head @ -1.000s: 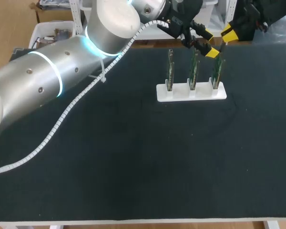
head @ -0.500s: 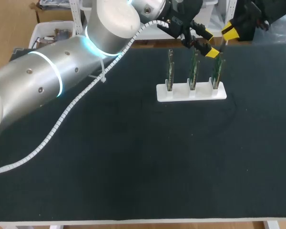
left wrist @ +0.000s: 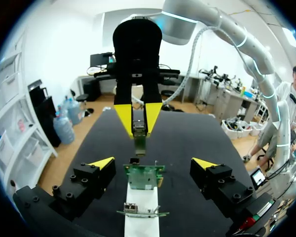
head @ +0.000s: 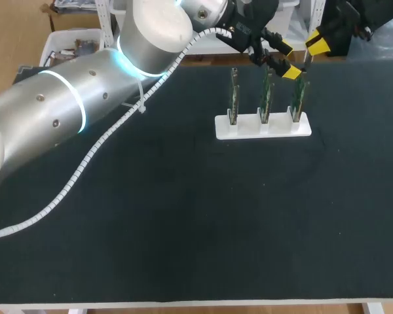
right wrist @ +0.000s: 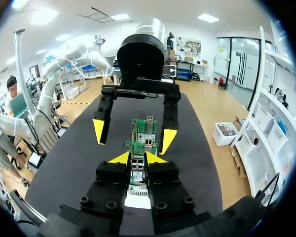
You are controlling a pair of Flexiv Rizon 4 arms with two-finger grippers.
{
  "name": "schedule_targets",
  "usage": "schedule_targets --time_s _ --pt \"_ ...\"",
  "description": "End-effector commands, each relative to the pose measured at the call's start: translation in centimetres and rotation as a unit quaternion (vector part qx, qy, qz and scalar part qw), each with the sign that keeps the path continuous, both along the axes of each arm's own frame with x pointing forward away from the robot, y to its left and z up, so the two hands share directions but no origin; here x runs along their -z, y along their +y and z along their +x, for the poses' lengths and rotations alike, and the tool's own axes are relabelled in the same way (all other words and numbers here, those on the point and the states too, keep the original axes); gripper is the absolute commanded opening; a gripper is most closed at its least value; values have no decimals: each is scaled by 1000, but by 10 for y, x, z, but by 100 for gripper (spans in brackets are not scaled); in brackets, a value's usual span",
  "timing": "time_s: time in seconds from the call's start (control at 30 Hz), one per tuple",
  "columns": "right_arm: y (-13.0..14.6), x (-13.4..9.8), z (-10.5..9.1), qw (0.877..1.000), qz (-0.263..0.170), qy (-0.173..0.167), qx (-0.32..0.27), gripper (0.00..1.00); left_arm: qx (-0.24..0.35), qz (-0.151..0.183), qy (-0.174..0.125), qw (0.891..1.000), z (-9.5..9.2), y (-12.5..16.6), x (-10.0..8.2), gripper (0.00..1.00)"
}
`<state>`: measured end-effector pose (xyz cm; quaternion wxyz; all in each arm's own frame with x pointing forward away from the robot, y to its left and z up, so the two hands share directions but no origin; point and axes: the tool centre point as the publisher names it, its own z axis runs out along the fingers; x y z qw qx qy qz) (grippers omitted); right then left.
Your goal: Pick up the optical module with the left hand, and insert it into the network port with the right hand.
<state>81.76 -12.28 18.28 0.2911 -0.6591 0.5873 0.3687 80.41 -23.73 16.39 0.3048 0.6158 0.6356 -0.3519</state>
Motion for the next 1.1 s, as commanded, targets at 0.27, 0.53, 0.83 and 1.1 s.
schedule_targets --time_s 0.27,0.53,0.83,1.1 --pt "-5 0 8 998 -3 33 -44 0 0 1 0 1000 0 0 0 100" --pt "-4 -1 9 999 -7 26 -47 0 0 1 0 1000 0 0 0 100" --pt "-4 0 11 999 -5 26 -47 0 0 1 0 1000 0 0 0 100" --pt "-1 1 14 999 -5 26 -47 0 0 1 0 1000 0 0 0 100"
